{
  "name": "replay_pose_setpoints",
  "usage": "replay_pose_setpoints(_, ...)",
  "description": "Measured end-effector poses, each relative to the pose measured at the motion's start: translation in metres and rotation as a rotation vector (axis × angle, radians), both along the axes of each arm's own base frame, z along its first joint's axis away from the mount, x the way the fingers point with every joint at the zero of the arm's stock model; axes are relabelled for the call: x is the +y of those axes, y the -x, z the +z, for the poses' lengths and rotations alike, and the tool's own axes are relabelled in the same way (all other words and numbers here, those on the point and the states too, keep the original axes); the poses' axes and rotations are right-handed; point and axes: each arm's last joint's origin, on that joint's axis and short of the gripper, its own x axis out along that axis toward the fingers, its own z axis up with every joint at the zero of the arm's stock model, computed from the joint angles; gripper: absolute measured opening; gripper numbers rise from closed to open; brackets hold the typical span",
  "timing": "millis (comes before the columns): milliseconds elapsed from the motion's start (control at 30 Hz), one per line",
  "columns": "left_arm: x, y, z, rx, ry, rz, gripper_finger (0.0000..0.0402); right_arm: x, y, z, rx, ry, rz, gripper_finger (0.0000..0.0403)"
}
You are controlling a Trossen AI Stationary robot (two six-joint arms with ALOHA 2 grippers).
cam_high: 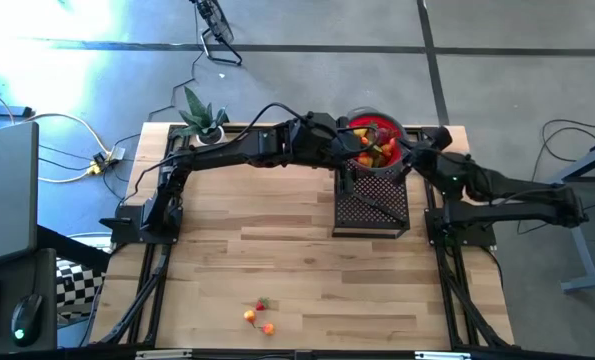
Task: Pick & Place Fruit
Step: Put the pear into the strainer bowl on the shelf, then put the strawberry into the strainer bowl on the shelf
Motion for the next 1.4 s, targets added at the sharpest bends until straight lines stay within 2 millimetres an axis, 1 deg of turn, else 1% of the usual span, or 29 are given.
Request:
replay_pose_setpoints(200,0.000,0.000,0.000,0.001,0.001,-0.001,0.0262,-0.011,-0.007,-0.007,0.042,-0.026,-0.058,0.0003)
replay_pose_setpoints(400,0.000,0.000,0.000,0.001,0.001,-0.001,0.0262,-0.018,-0.008,-0.009,0.054,-0.031,-0.102,0.0011)
replay_pose_setpoints(500,0.000,0.000,0.000,0.003,0.000,-0.001,0.0262,-0.018,-0.008,-0.009,0.055,-0.031,-0.106,0.0029)
replay_pose_setpoints(667,0.000,0.000,-0.001,0.015,-0.003,-0.002,0.0262,-0.018,-0.008,-0.009,0.056,-0.026,-0.105,0.0084)
replay_pose_setpoints(733,0.000,0.001,-0.003,0.031,-0.006,0.001,0.0262,-0.018,-0.006,-0.005,0.025,-0.017,-0.104,0.0103)
replay_pose_setpoints(800,0.000,0.001,-0.005,0.056,-0.006,0.007,0.0262,-0.015,-0.005,0.000,-0.024,-0.010,-0.073,0.0112)
replay_pose_setpoints(867,0.000,0.002,-0.008,0.081,-0.003,0.007,0.0262,-0.011,-0.002,0.003,-0.056,-0.014,-0.002,0.0114)
replay_pose_setpoints(967,0.000,0.003,-0.010,0.102,-0.015,0.005,0.0262,-0.003,0.004,0.009,-0.110,-0.017,0.111,0.0103)
replay_pose_setpoints(1100,-0.002,0.002,-0.012,0.112,-0.017,0.001,0.0262,0.007,0.013,0.013,-0.146,-0.031,0.281,0.0073)
replay_pose_setpoints(1233,-0.008,-0.003,-0.027,0.146,-0.035,0.046,0.0262,0.017,0.023,0.014,-0.168,-0.059,0.457,0.0039)
replay_pose_setpoints(1333,-0.020,-0.009,-0.041,0.115,-0.039,0.068,0.0262,0.022,0.027,0.016,-0.203,-0.085,0.562,0.0017)
replay_pose_setpoints(1400,-0.031,-0.009,-0.053,0.112,-0.043,0.070,0.0262,0.024,0.029,0.017,-0.215,-0.087,0.611,0.0007)
